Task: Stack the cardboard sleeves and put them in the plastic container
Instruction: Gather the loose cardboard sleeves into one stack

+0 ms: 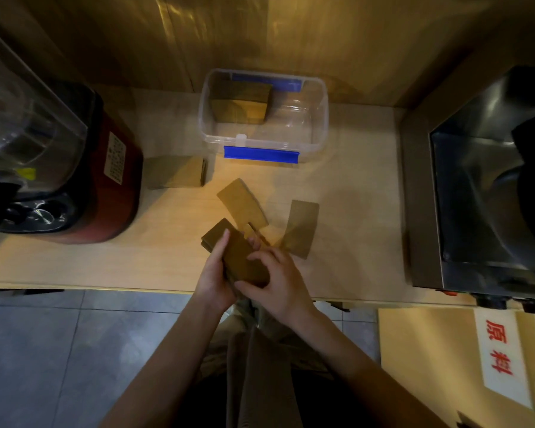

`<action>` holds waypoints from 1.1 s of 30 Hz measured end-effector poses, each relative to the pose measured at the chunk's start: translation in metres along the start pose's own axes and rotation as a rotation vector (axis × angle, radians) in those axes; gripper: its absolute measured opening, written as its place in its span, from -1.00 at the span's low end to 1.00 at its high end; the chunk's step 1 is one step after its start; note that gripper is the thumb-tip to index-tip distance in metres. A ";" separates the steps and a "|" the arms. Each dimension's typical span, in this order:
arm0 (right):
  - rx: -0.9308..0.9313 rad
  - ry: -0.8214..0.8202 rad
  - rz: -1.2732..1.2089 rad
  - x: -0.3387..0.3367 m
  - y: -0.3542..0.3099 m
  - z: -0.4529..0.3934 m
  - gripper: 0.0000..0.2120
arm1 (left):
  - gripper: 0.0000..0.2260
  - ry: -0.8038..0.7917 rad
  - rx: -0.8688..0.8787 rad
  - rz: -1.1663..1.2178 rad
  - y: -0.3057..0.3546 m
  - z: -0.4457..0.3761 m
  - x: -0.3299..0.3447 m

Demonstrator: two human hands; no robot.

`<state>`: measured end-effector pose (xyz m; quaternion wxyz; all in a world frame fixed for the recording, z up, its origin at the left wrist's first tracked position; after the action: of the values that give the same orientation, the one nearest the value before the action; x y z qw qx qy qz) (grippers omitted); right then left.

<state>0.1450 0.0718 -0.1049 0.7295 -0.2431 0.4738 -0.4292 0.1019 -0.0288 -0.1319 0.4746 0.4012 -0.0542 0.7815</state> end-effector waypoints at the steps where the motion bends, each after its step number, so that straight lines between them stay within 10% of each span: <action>1: 0.010 -0.058 -0.006 0.001 0.002 -0.001 -0.60 | -0.71 0.054 -0.011 0.024 0.000 0.000 -0.004; 6: 0.073 -0.015 -0.059 -0.001 0.017 -0.018 -0.80 | -0.72 0.193 0.022 0.031 0.007 0.002 -0.024; 15: -0.018 -0.047 0.567 0.025 0.040 -0.037 -0.40 | -0.65 0.209 0.064 0.078 0.017 0.011 -0.042; 23: -0.047 0.021 0.658 0.030 0.042 -0.038 -0.49 | -0.60 0.171 0.063 0.053 0.019 0.016 -0.042; 26: -0.015 0.057 0.328 0.019 0.038 -0.038 -0.54 | -0.56 0.143 0.059 0.048 0.021 0.015 -0.039; 30: 0.216 0.112 -0.709 0.002 0.023 -0.034 -0.69 | -0.40 0.076 0.050 0.044 0.020 0.010 -0.036; 33: 0.314 -0.130 -1.207 0.002 0.015 -0.037 -0.40 | -0.37 0.055 0.034 0.027 0.020 0.009 -0.028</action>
<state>0.1182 0.0798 -0.1334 0.4127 -0.3836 0.1389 -0.8144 0.0978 -0.0633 -0.1385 0.4586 0.3869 -0.0332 0.7993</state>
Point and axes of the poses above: each hand's wrist, its own z-axis away from the middle knuckle, its own x-axis out of the palm, y = z × x, the point moved 3 cm from there along -z, towards the middle knuckle, and after that the axes turned 2 degrees about x, right-handed, at the moved point
